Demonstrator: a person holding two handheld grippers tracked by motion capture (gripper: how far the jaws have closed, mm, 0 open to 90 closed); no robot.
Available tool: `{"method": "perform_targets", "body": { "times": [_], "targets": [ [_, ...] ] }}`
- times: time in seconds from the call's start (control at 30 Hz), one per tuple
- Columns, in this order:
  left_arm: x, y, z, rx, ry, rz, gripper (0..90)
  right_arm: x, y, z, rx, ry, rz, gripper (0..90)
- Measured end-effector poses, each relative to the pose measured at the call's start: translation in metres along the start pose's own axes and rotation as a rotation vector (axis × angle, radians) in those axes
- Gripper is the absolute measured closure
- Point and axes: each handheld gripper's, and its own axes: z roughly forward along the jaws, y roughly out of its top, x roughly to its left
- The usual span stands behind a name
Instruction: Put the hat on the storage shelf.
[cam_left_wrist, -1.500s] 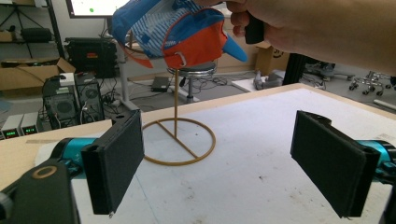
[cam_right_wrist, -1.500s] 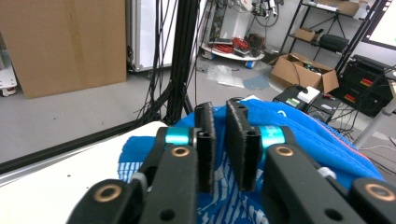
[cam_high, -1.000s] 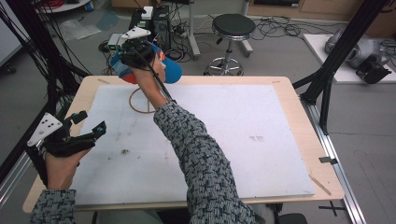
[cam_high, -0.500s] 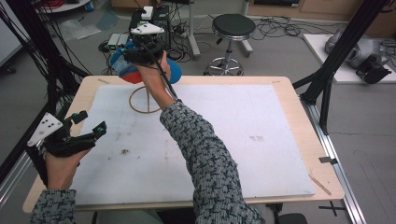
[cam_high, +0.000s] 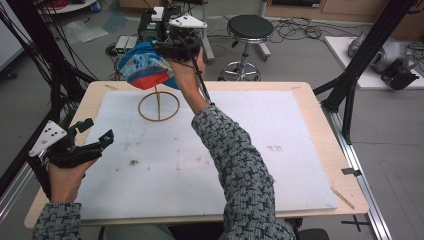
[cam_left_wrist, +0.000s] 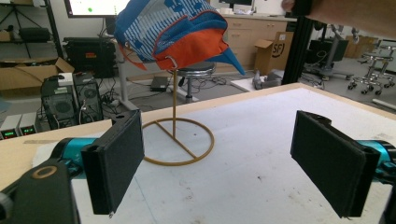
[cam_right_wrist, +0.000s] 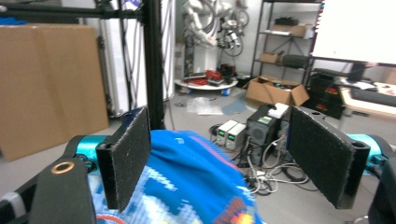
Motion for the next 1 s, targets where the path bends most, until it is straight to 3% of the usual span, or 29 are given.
{"method": "perform_targets", "body": {
  "times": [0.33,0.63,1.0],
  "targets": [
    [-0.001,0.001,0.002,-0.001,-0.003,0.003,17.6,-0.041,0.006,-0.041,-0.029,-0.081,0.033,16.5],
    [-0.001,-0.003,0.007,0.007,-0.009,-0.004,17.6,-0.092,0.005,-0.095,-0.069,-0.162,0.087,14.6],
    [-0.001,-0.001,0.005,0.002,-0.003,-0.003,17.6,-0.131,-0.003,-0.154,-0.096,-0.244,0.081,13.0]
  ]
}}
